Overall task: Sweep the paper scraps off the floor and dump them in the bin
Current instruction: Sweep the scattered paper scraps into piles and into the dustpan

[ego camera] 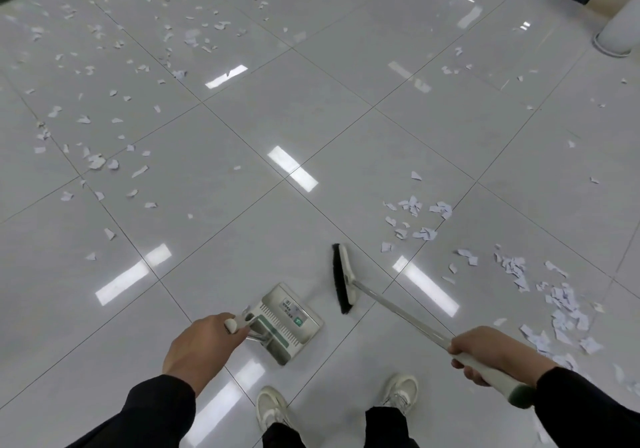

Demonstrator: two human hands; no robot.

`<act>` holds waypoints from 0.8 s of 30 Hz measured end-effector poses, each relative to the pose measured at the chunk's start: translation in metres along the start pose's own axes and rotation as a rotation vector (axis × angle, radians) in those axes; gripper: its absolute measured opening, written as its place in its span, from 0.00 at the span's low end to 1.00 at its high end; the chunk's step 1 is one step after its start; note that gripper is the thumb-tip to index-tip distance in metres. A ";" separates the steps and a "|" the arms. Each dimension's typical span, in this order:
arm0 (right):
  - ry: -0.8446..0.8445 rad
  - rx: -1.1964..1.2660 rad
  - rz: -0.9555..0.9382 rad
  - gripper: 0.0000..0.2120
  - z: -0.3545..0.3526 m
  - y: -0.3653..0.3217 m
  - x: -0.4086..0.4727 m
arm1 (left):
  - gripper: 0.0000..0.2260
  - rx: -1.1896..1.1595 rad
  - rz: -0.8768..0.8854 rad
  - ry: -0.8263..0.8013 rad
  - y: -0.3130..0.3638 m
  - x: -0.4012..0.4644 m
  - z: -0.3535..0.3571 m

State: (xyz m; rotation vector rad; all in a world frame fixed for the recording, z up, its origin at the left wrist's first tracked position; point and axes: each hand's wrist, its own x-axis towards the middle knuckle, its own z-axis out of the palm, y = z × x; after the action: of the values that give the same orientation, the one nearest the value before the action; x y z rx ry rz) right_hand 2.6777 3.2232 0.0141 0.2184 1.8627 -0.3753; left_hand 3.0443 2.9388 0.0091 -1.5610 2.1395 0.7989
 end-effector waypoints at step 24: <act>0.034 0.514 -0.108 0.05 -0.288 0.015 0.056 | 0.23 -0.046 0.107 0.090 0.365 0.010 0.093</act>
State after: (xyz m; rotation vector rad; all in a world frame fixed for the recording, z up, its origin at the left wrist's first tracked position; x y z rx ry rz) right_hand 2.4089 3.3395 0.0410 0.4732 1.7863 -0.9294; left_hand 2.6918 3.0726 0.0136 -1.5436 2.3005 0.8329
